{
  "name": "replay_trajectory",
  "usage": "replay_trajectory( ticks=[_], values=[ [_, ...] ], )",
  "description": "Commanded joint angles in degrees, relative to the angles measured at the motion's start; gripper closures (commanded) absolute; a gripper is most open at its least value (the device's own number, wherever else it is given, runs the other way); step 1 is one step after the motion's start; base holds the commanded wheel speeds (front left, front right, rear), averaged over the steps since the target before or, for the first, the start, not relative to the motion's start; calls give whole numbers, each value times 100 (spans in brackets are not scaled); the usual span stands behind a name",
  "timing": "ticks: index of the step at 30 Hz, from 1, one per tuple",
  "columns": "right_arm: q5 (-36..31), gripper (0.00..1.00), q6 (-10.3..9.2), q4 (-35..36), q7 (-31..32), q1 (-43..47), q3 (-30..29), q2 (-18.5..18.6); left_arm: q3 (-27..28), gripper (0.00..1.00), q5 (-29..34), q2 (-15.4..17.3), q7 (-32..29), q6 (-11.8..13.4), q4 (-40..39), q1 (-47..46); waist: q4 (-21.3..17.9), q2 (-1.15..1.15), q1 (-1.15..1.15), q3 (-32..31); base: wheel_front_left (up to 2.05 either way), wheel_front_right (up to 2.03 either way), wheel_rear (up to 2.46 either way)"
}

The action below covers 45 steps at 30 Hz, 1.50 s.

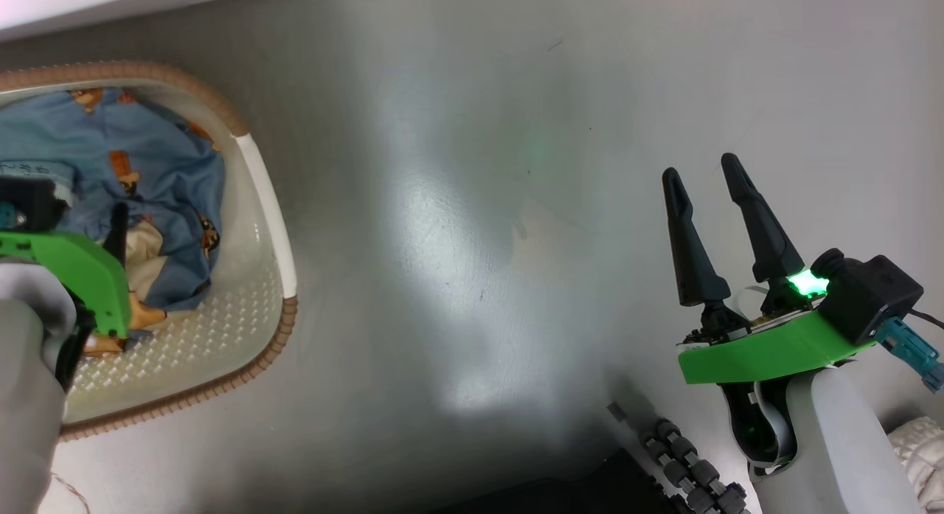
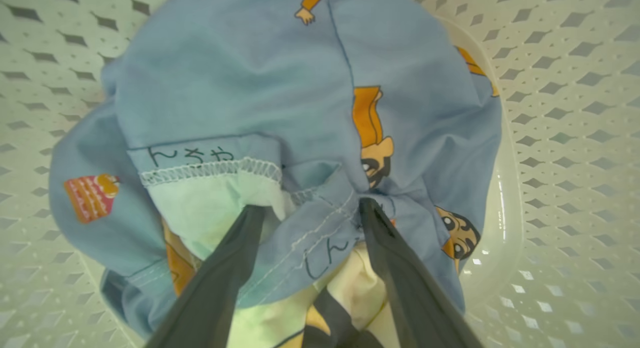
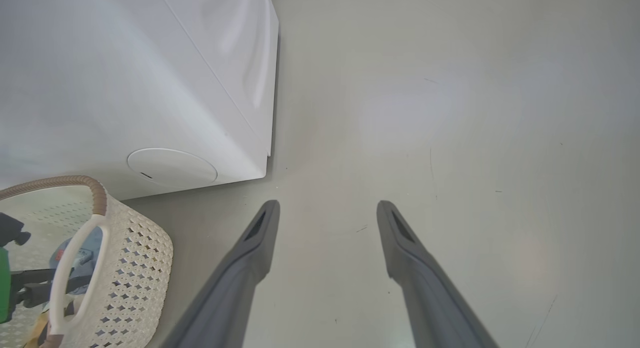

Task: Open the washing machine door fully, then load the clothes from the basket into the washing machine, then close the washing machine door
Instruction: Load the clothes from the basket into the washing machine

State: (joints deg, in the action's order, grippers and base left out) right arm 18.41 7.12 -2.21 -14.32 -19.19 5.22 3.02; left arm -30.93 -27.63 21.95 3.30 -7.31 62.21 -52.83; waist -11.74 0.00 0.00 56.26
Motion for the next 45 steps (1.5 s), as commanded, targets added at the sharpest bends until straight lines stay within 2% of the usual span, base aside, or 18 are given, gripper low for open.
replay_trajectory(
  ticks=[1,13,14,15,16,17,27,36,40,45],
  values=[
    [77,0,36,128,-68,147,133,-14,83,0,-39,273,-15,-17,47,35,-15,0,0,27,0,0,0],
    [25,0,36,274,-68,298,46,-14,-58,0,-6,74,11,123,589,-334,1,0,0,136,0,0,0],
    [14,0,36,281,-68,314,32,-14,-76,9,6,56,26,142,623,-354,12,0,0,138,0,0,0],
    [-9,0,36,285,-68,327,18,-14,-77,53,-3,33,34,151,657,-372,24,0,0,140,0,0,0],
    [-23,0,36,292,-68,338,5,-14,-84,80,-6,10,37,158,688,-390,36,0,0,141,0,0,0],
    [-31,0,36,298,-68,346,-8,-14,-104,100,6,-8,42,170,716,-410,49,0,0,141,0,0,0],
    [-21,0,36,289,-68,218,-45,-14,-80,100,-87,-108,516,192,838,-385,88,0,0,10,0,0,0],
    [-7,0,36,167,-68,85,-55,-14,47,100,-254,-231,1097,175,723,-56,237,0,0,-555,0,0,0],
    [-46,0,36,109,-68,41,-56,-14,145,100,-302,-262,1159,219,495,153,340,0,0,-851,0,0,0],
    [-119,0,36,35,-68,43,-97,-14,510,100,-309,-232,1167,433,-388,603,502,0,0,-1235,0,0,0]
  ],
)
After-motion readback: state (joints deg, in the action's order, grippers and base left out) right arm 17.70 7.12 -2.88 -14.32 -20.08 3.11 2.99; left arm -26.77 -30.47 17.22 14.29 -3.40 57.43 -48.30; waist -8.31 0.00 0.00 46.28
